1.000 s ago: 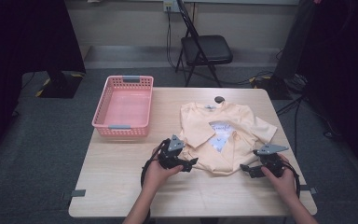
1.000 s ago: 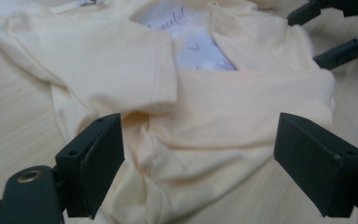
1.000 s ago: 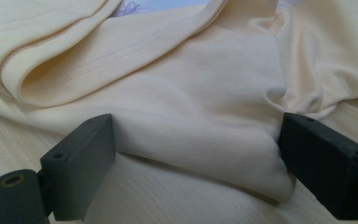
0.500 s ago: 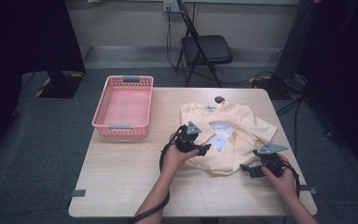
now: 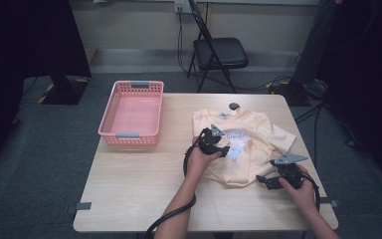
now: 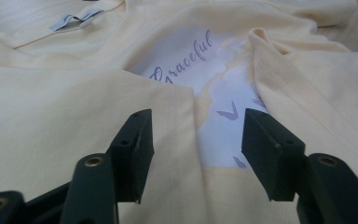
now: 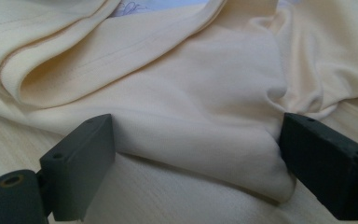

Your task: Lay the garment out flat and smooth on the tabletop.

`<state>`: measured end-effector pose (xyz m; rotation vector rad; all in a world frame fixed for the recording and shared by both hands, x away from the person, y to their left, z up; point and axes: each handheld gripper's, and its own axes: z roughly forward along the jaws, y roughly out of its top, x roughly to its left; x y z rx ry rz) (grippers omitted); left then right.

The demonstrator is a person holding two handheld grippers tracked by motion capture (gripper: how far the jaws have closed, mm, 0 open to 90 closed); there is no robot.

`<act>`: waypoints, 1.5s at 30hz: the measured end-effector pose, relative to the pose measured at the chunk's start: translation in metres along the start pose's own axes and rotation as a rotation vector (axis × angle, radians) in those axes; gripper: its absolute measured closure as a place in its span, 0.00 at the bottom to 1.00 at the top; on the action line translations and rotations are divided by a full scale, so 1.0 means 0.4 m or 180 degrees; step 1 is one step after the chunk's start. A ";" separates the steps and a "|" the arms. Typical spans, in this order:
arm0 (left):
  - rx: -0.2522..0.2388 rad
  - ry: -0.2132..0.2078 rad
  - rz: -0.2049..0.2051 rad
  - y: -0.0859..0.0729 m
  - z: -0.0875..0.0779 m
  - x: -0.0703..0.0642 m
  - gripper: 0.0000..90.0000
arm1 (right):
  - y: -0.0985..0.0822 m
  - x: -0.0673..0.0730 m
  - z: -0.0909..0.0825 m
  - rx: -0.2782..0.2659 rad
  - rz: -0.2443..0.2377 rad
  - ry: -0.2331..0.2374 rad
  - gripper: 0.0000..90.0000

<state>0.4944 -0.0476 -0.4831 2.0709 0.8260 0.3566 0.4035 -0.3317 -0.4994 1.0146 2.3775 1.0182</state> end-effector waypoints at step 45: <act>0.0031 0.0195 -0.0083 0.039 -0.027 0.038 0.95 | 0.000 -0.001 0.000 0.0004 0.0021 0.0008 0.11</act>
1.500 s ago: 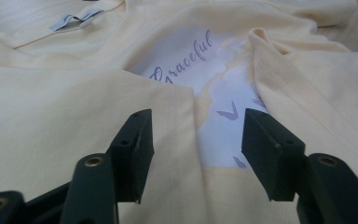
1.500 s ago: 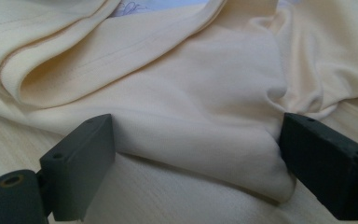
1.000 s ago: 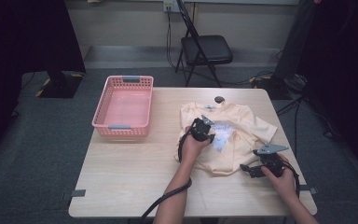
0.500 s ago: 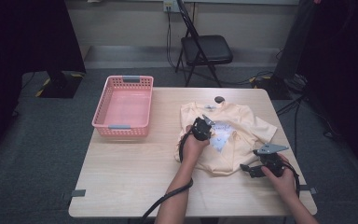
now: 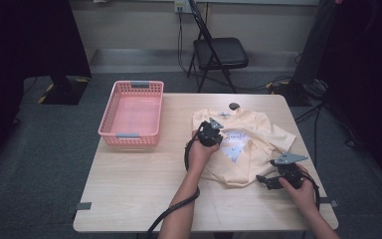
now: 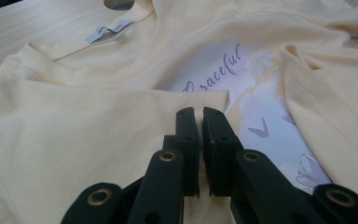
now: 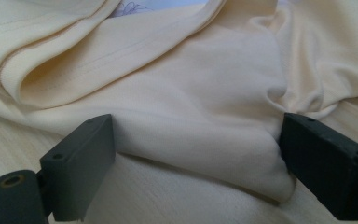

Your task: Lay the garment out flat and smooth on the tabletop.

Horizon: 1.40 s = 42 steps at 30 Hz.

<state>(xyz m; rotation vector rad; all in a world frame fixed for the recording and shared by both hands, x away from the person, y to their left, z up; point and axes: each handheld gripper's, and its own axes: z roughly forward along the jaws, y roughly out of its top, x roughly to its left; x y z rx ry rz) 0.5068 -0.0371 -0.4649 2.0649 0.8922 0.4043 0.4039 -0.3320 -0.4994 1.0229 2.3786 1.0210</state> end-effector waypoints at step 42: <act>-0.0292 0.0114 -0.0363 -0.037 -0.144 0.122 0.95 | 0.000 0.000 0.000 0.0000 0.0001 0.0001 0.11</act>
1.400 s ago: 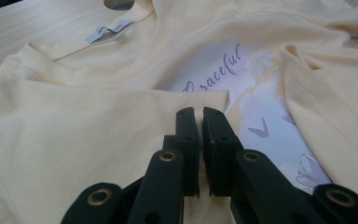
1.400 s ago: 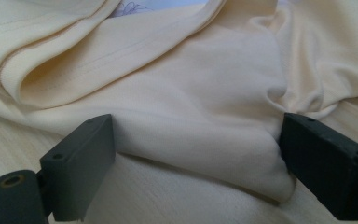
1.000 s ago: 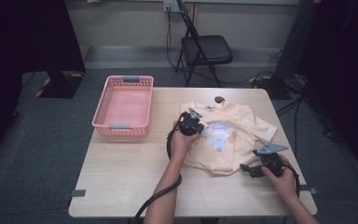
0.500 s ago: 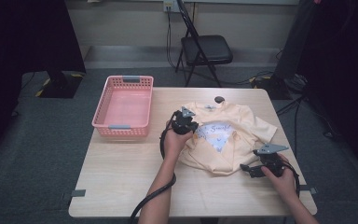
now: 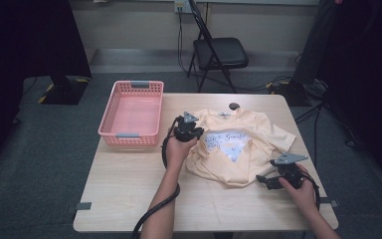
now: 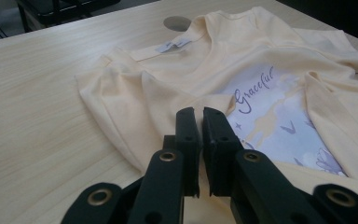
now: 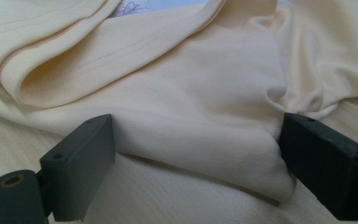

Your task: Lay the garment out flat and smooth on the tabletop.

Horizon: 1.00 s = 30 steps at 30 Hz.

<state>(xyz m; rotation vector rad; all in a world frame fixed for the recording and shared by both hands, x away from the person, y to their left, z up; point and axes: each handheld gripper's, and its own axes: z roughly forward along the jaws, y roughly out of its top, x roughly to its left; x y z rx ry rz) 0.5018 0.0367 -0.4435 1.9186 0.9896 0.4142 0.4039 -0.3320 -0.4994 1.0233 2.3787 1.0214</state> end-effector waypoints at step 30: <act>-0.0156 0.0471 -0.0176 -0.032 -0.127 0.186 0.94 | 0.000 0.000 0.000 -0.0002 0.0002 0.0002 0.11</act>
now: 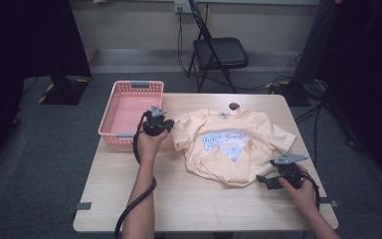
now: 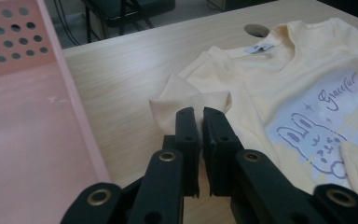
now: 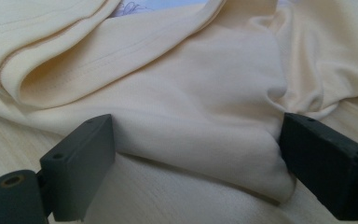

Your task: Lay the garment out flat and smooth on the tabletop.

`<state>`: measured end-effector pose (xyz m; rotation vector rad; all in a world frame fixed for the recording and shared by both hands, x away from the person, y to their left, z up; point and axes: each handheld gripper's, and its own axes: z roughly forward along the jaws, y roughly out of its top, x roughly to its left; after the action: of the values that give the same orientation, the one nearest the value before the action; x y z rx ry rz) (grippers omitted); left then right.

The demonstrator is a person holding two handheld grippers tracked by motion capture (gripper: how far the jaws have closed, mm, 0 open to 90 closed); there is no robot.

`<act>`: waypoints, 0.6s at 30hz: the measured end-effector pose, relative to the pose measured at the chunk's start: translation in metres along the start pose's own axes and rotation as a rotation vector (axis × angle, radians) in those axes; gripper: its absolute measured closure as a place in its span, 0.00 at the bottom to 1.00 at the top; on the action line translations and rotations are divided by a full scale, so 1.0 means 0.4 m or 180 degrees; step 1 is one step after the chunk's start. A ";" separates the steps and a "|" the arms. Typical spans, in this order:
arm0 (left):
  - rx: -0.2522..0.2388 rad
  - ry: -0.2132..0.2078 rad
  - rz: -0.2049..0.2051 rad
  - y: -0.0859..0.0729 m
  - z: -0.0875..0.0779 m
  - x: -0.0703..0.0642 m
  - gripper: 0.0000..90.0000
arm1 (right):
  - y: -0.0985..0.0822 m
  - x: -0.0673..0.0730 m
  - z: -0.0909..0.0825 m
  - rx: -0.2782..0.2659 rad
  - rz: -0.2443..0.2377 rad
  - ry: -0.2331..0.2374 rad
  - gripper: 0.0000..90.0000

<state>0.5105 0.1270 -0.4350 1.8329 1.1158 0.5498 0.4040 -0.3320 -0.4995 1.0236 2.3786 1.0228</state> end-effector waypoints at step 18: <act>0.0025 -0.0350 0.0179 -0.038 -0.007 -0.111 0.22 | 0.000 0.000 0.000 0.0001 -0.0001 -0.0001 0.11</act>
<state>0.4793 0.0927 -0.4436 1.8827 0.9969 0.4717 0.4040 -0.3320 -0.4995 1.0233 2.3786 1.0223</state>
